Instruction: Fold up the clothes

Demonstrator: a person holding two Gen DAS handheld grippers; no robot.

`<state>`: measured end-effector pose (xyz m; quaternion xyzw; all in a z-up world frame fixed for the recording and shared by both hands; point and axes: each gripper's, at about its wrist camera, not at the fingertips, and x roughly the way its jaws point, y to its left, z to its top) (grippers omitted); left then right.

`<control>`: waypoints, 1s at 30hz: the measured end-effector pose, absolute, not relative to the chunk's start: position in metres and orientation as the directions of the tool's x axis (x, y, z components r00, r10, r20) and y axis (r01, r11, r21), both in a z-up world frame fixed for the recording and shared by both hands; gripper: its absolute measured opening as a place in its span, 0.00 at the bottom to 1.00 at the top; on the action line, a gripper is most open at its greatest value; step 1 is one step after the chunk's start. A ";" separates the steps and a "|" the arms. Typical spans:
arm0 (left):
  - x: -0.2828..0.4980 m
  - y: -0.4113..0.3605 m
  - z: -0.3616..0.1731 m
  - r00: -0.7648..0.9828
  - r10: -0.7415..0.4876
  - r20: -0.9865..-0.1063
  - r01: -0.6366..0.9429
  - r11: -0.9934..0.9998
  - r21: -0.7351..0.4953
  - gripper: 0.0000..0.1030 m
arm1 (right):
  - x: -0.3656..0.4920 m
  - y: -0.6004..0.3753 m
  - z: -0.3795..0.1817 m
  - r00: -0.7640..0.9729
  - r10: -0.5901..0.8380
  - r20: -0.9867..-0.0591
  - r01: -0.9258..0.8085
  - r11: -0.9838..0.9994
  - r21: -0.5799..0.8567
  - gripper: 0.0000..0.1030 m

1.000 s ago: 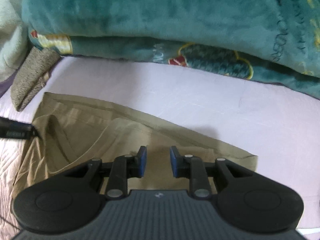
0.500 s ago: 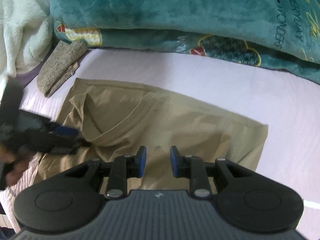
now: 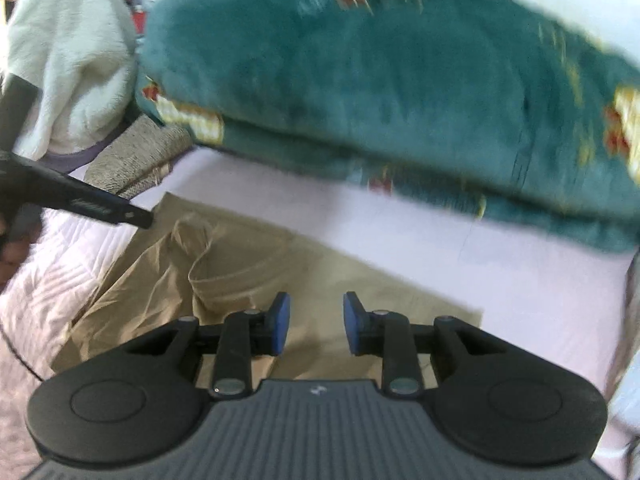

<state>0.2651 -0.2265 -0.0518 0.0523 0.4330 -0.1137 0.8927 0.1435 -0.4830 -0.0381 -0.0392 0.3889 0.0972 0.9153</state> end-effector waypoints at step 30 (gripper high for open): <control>0.056 -0.217 0.073 0.878 -0.018 -0.479 0.126 0.973 0.193 0.43 | 0.071 -0.426 0.044 0.740 0.275 -0.613 -0.344 0.939 0.006 0.32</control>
